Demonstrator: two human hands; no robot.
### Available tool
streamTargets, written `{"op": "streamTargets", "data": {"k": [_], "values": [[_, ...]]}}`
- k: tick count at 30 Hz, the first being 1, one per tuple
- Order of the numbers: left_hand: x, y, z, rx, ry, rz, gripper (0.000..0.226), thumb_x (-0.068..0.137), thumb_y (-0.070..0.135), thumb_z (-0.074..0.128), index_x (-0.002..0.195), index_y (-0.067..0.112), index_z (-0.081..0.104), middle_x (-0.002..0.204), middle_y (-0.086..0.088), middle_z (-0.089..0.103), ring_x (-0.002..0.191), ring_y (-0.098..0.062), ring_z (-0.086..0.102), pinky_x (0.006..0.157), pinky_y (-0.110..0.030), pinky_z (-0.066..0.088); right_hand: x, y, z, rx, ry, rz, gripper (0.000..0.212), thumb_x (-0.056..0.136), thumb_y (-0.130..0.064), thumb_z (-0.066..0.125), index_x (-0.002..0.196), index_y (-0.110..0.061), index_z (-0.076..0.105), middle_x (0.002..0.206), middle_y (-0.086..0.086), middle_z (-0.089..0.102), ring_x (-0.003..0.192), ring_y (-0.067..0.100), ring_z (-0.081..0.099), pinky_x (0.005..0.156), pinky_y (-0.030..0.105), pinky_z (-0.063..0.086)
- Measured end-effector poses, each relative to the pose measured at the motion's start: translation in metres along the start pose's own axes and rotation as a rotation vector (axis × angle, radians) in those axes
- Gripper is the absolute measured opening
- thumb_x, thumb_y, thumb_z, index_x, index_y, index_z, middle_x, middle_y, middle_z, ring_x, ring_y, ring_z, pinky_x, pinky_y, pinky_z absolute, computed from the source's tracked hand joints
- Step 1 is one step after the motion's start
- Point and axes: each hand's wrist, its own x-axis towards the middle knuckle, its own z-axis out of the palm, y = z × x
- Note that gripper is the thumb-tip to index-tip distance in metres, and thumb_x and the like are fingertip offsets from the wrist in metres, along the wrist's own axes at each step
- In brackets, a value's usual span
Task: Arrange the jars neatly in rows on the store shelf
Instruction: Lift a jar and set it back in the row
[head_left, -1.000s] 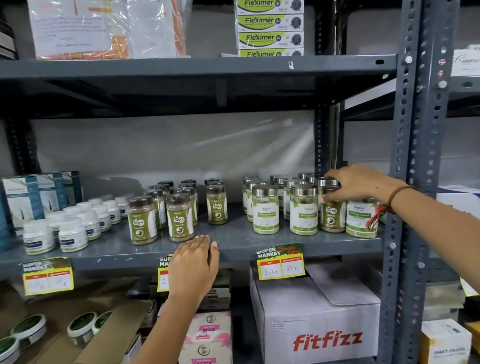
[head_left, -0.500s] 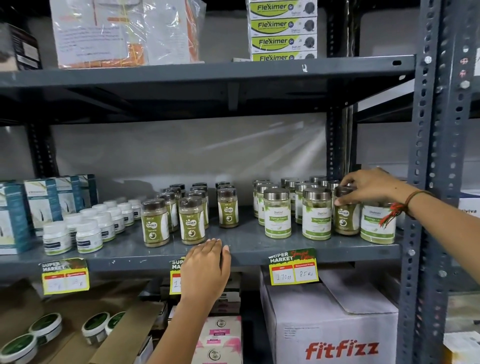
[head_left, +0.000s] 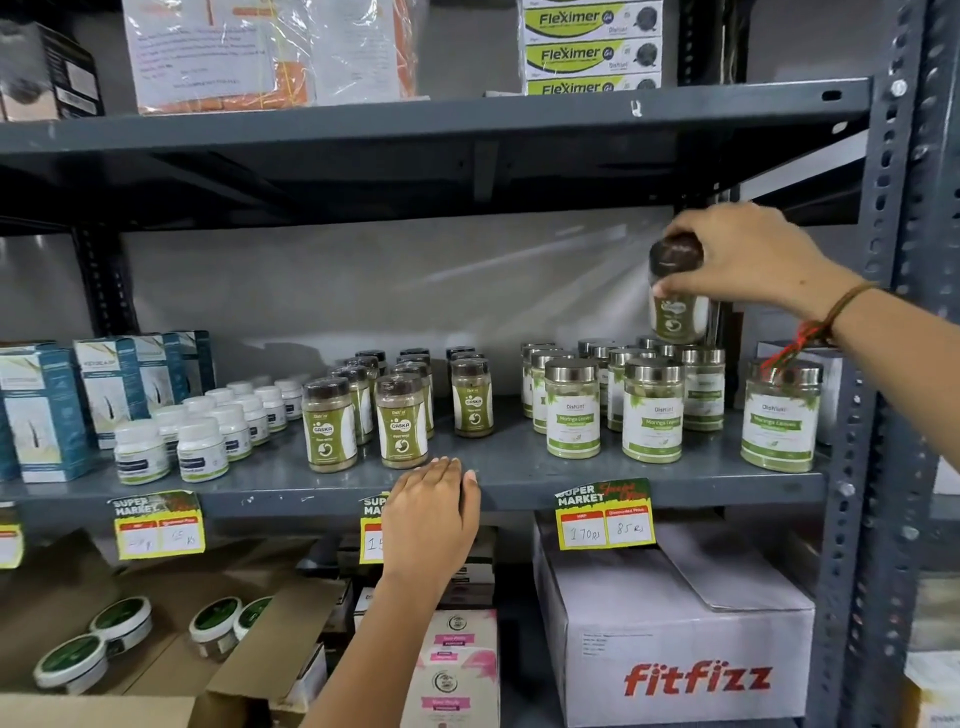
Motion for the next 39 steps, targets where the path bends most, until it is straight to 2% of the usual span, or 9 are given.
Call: {"op": "streamTargets", "data": {"k": [3, 7, 10, 13, 16, 19, 21, 30, 39], "values": [[0.000, 0.000, -0.001, -0.007, -0.008, -0.004, 0.046, 0.096, 0.039, 0.034, 0.108, 0.015, 0.070, 0.110, -0.001, 0.071, 0.104, -0.017, 0.063, 0.094, -0.034, 0.045, 0.006, -0.026, -0.004, 0.116, 0.002, -0.037, 0.065, 0.070, -0.059, 0.075, 0.122, -0.021, 0.063, 0.113, 0.007, 0.070, 0.102, 0.029, 0.064, 0.088, 0.043, 0.053], [0.000, 0.000, -0.002, -0.014, -0.011, -0.002, 0.048, 0.097, 0.040, 0.031, 0.110, 0.015, 0.070, 0.111, -0.001, 0.070, 0.106, -0.016, 0.062, 0.095, -0.033, 0.044, 0.011, -0.065, 0.008, 0.400, -0.073, -0.053, 0.063, 0.067, -0.054, 0.081, 0.120, -0.024, 0.067, 0.116, -0.002, 0.071, 0.107, 0.019, 0.064, 0.095, 0.037, 0.050], [0.000, 0.000, -0.003, -0.014, -0.005, 0.006, 0.047, 0.097, 0.040, 0.031, 0.110, 0.015, 0.070, 0.110, -0.001, 0.070, 0.105, -0.017, 0.063, 0.094, -0.033, 0.044, 0.012, -0.093, 0.029, 0.553, -0.187, -0.079, 0.061, 0.067, -0.050, 0.083, 0.120, -0.026, 0.067, 0.111, -0.007, 0.069, 0.103, 0.011, 0.064, 0.090, 0.024, 0.048], [-0.001, 0.001, -0.003, -0.012, 0.004, 0.010, 0.045, 0.097, 0.039, 0.034, 0.108, 0.014, 0.070, 0.109, -0.001, 0.071, 0.103, -0.017, 0.063, 0.092, -0.033, 0.045, 0.012, -0.115, 0.054, 0.584, -0.282, -0.131, 0.062, 0.068, -0.050, 0.082, 0.123, -0.027, 0.066, 0.115, -0.009, 0.068, 0.104, 0.010, 0.063, 0.086, 0.019, 0.046], [-0.001, 0.000, -0.001, -0.010, 0.017, 0.012, 0.041, 0.096, 0.037, 0.039, 0.106, 0.014, 0.071, 0.106, -0.002, 0.072, 0.101, -0.017, 0.064, 0.090, -0.033, 0.047, 0.010, -0.128, 0.075, 0.577, -0.376, -0.167, 0.056, 0.073, -0.044, 0.081, 0.122, -0.023, 0.064, 0.111, -0.009, 0.067, 0.092, 0.008, 0.065, 0.071, 0.010, 0.045], [0.000, 0.000, -0.001, -0.005, 0.028, 0.017, 0.038, 0.095, 0.036, 0.042, 0.104, 0.014, 0.072, 0.104, -0.002, 0.072, 0.099, -0.017, 0.065, 0.089, -0.033, 0.048, 0.013, -0.137, 0.095, 0.539, -0.407, -0.189, 0.062, 0.074, -0.040, 0.082, 0.128, -0.018, 0.063, 0.124, -0.001, 0.067, 0.112, 0.018, 0.063, 0.093, 0.028, 0.048], [-0.001, 0.000, -0.001, -0.003, 0.030, 0.018, 0.038, 0.095, 0.036, 0.042, 0.104, 0.013, 0.071, 0.105, -0.002, 0.072, 0.099, -0.017, 0.065, 0.089, -0.033, 0.048, 0.014, -0.142, 0.104, 0.505, -0.412, -0.206, 0.063, 0.074, -0.040, 0.081, 0.130, -0.017, 0.062, 0.128, 0.002, 0.066, 0.116, 0.020, 0.061, 0.099, 0.033, 0.047], [0.000, -0.002, 0.003, -0.011, 0.028, 0.018, 0.044, 0.096, 0.039, 0.038, 0.106, 0.012, 0.071, 0.107, -0.003, 0.072, 0.102, -0.018, 0.064, 0.091, -0.034, 0.048, 0.026, -0.151, 0.127, 0.507, -0.454, -0.237, 0.067, 0.076, -0.042, 0.079, 0.136, -0.020, 0.058, 0.139, 0.000, 0.059, 0.126, 0.019, 0.055, 0.095, 0.025, 0.038], [0.000, -0.001, 0.002, -0.008, 0.023, 0.007, 0.045, 0.096, 0.040, 0.038, 0.107, 0.013, 0.072, 0.109, -0.002, 0.071, 0.104, -0.016, 0.063, 0.093, -0.033, 0.046, 0.030, -0.154, 0.136, 0.577, -0.471, -0.213, 0.069, 0.074, -0.042, 0.081, 0.136, -0.020, 0.058, 0.139, -0.002, 0.059, 0.127, 0.015, 0.054, 0.096, 0.021, 0.037]]}}
